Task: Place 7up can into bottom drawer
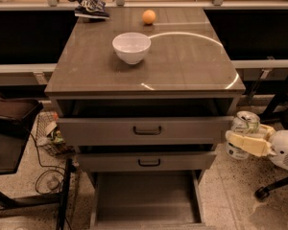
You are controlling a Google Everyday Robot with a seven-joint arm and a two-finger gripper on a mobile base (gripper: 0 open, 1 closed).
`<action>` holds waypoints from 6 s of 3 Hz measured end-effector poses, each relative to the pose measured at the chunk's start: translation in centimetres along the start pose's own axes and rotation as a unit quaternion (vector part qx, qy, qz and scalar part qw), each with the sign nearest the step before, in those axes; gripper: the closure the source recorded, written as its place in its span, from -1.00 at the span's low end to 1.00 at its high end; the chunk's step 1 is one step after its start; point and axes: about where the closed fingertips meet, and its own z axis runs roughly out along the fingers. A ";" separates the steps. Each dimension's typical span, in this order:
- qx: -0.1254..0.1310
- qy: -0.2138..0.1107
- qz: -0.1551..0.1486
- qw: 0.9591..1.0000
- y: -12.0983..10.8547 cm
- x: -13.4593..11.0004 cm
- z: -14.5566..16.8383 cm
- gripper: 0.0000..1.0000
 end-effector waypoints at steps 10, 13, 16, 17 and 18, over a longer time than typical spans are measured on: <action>-0.254 -0.001 -0.040 0.966 3.3 41.8 22.7 1.00; -0.193 0.031 -0.091 0.977 2.9 43.1 24.8 1.00; -0.238 0.038 -0.068 0.968 2.8 47.7 32.5 1.00; -0.244 0.052 -0.064 0.966 3.2 49.5 34.2 1.00; -0.247 0.049 -0.064 0.966 3.7 51.1 35.6 1.00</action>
Offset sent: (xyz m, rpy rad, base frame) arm -0.0588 -0.0225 -0.1860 0.0115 -0.1258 0.4110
